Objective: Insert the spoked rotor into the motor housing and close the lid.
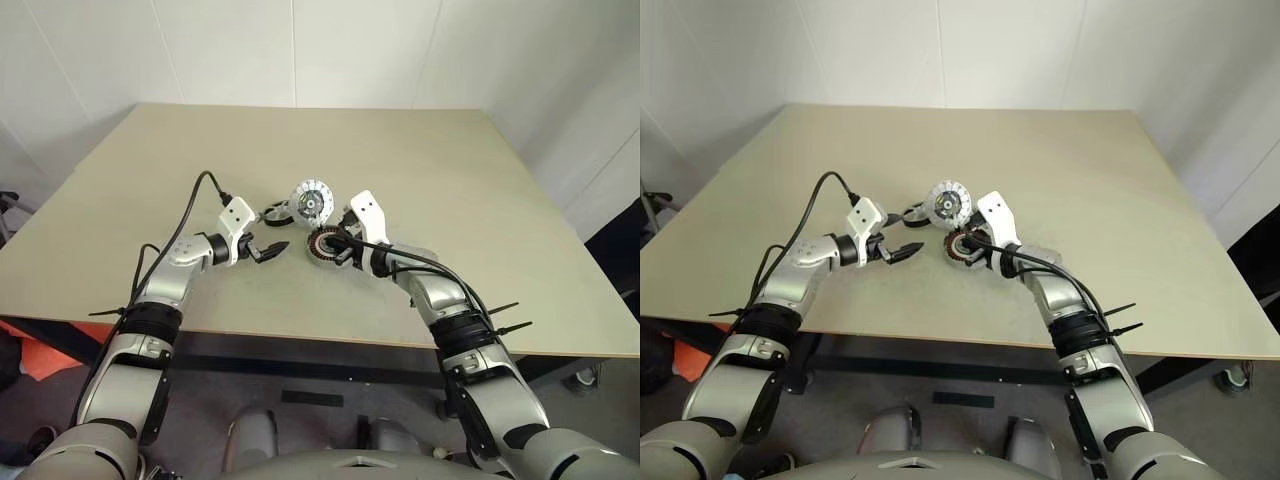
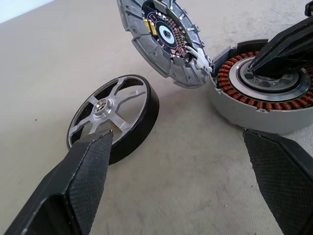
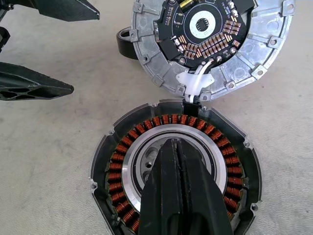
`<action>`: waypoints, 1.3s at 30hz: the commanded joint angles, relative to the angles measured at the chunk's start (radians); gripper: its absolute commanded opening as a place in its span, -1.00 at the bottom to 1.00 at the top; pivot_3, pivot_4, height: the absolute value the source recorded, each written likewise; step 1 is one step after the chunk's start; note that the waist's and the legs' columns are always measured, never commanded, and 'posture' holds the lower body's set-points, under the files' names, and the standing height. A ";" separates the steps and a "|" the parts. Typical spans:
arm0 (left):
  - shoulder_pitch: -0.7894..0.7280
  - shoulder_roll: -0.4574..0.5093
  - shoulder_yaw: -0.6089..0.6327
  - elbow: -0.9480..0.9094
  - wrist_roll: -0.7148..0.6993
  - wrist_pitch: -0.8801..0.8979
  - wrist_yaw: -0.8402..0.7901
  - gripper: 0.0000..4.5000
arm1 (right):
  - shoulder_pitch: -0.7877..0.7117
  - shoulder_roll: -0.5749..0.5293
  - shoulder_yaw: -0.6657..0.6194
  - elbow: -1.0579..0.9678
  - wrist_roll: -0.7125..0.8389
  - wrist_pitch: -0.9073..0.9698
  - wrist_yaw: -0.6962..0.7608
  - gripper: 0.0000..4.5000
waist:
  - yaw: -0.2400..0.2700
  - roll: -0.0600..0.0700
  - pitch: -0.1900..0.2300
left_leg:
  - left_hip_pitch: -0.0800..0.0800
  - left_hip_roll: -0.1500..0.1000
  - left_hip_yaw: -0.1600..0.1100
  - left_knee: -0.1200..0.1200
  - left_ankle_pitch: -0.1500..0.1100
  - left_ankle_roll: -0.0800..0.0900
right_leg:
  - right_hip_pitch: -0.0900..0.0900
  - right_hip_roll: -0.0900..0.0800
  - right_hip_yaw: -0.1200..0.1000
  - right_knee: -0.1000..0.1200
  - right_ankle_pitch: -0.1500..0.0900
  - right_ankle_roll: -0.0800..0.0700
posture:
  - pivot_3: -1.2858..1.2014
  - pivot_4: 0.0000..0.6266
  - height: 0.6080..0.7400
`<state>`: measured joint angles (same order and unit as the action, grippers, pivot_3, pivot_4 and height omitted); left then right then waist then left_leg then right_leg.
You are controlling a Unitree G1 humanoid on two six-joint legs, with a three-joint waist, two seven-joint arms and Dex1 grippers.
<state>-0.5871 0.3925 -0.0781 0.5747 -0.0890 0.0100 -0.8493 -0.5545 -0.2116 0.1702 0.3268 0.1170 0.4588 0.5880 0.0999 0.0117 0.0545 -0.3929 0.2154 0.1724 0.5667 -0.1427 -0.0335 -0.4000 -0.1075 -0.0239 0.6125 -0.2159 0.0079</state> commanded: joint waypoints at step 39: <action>-0.024 0.006 0.012 -0.013 -0.002 -0.012 0.011 1.00 | -0.087 -0.001 -0.036 -0.167 0.025 0.104 -0.022 -0.99 | -0.002 -0.001 0.000 | -0.001 0.001 0.000 -0.001 0.000 0.000 | -0.002 0.001 0.000 0.000 0.000 0.000 | 0.03 -1.00 1.00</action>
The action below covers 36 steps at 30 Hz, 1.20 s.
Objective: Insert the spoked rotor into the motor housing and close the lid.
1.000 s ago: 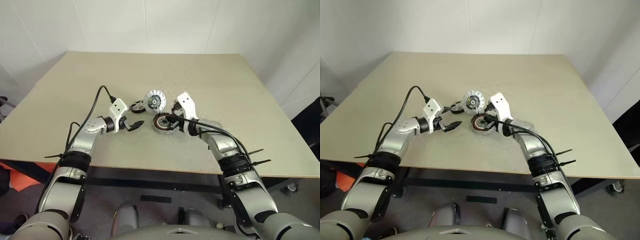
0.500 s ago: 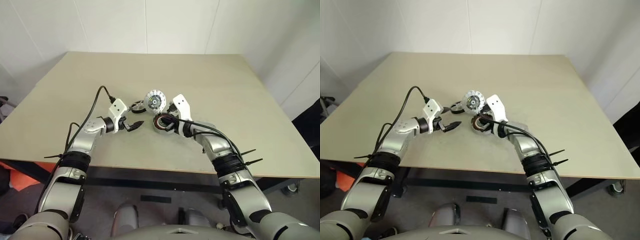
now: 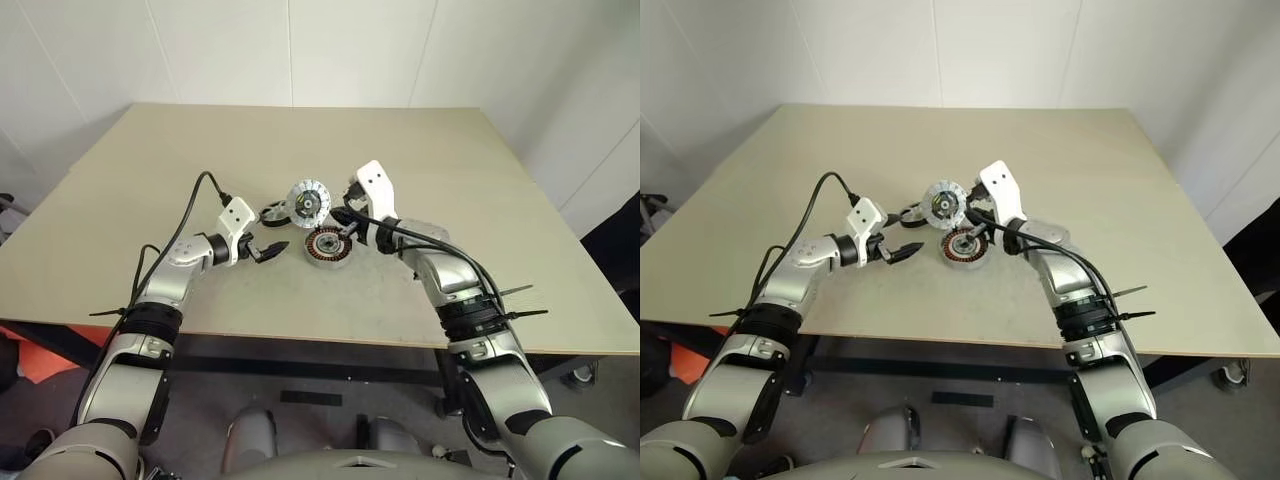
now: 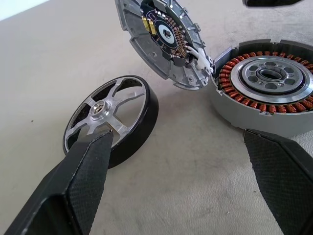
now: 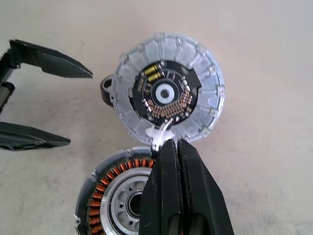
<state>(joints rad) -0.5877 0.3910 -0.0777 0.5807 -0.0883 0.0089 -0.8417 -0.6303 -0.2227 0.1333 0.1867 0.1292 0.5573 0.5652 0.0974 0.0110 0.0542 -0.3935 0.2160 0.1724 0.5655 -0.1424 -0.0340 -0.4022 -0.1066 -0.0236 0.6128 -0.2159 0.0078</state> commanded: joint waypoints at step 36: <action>-0.075 -0.119 0.377 0.029 -0.373 0.668 0.293 1.00 | -0.020 -0.029 -0.095 -0.105 0.075 0.064 -0.018 -0.99 | 0.005 -0.002 0.000 | 0.001 -0.001 0.000 0.000 0.000 -0.001 | 0.001 0.000 0.000 0.001 0.000 0.000 | 0.03 -1.00 1.00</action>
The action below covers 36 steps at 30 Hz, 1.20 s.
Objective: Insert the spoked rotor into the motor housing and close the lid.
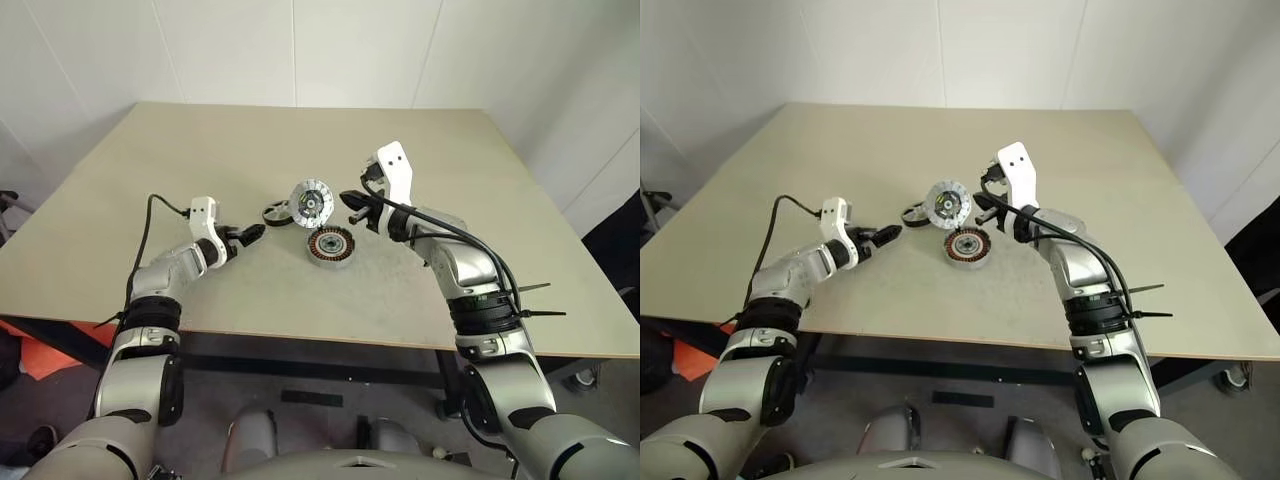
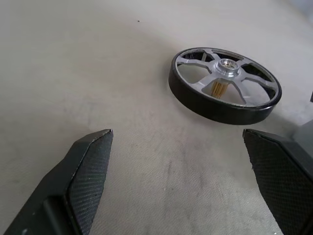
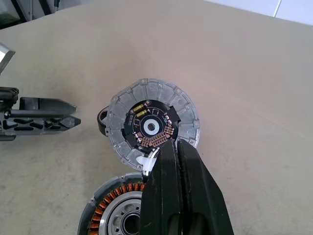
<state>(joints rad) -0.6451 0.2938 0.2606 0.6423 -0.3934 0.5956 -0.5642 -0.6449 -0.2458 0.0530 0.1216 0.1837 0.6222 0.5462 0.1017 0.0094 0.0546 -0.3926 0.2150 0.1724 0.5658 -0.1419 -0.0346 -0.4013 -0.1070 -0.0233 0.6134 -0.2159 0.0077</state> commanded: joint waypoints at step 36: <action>-0.334 -0.188 0.409 0.594 -0.279 -0.006 0.228 0.27 | 0.022 -0.034 -0.035 -0.067 0.036 -0.004 -0.019 -1.00 | 0.053 0.000 0.000 | 0.003 -0.008 -0.007 -0.001 -0.001 0.001 | 0.012 -0.005 -0.003 -0.008 0.000 0.004 | 0.03 -1.00 1.00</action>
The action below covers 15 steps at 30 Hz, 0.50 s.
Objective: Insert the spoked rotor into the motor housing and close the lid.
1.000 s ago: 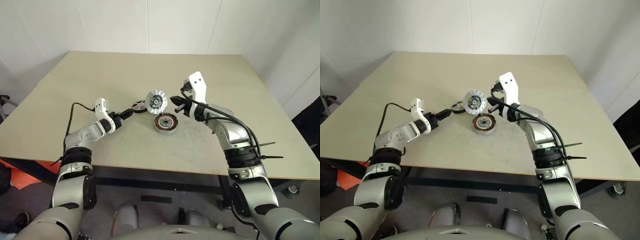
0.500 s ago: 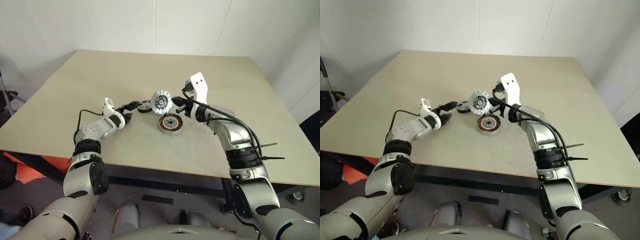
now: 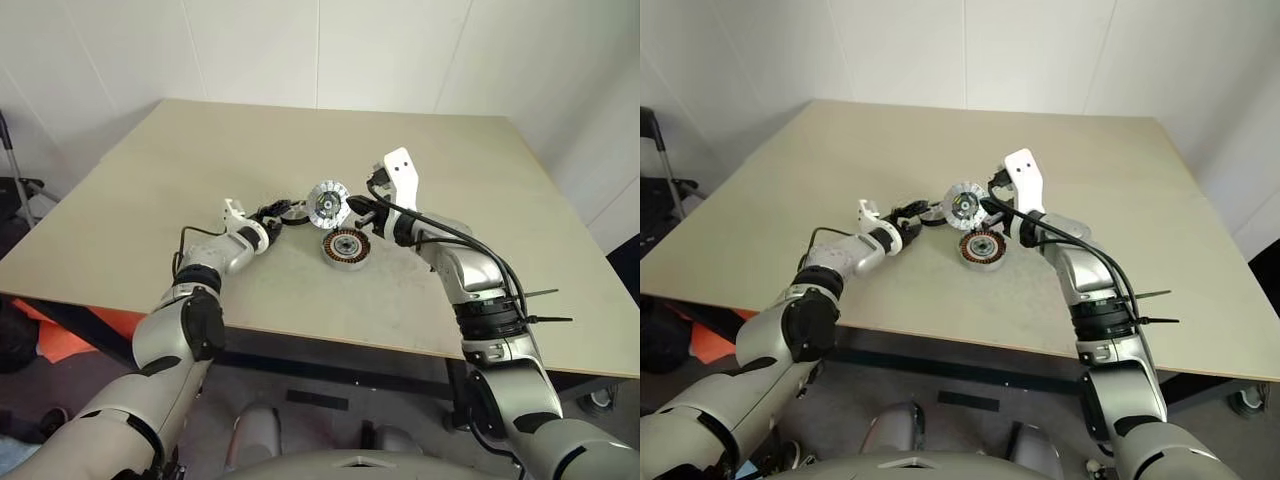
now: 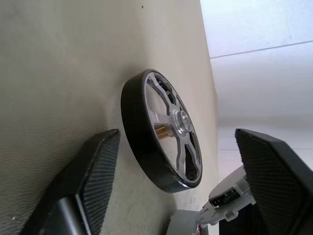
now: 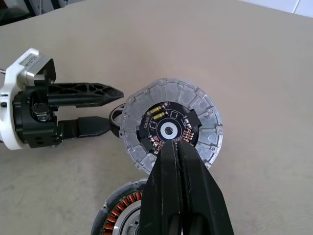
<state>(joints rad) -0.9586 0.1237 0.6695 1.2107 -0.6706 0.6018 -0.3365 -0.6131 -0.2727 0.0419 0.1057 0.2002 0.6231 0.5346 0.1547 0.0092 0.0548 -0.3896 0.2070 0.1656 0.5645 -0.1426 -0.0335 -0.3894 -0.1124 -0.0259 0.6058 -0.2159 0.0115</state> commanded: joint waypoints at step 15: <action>-0.009 0.014 0.014 0.022 -0.008 -0.030 -0.076 -0.82 | -0.009 -0.013 -0.023 -0.049 0.014 -0.016 -0.013 -1.00 | -0.005 -0.001 0.001 | 0.000 0.000 0.000 -0.002 0.002 -0.003 | -0.001 0.001 0.000 0.000 -0.001 0.001 | 0.03 -1.00 1.00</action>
<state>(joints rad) -0.9686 0.1152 0.6740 1.2452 -0.6648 0.5872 -0.4072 -0.6104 -0.2774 0.0366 0.1018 0.2001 0.6223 0.5239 0.1497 0.0086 0.0555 -0.3897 0.2074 0.1656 0.5624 -0.1410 -0.0360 -0.3909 -0.1116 -0.0260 0.6055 -0.2168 0.0129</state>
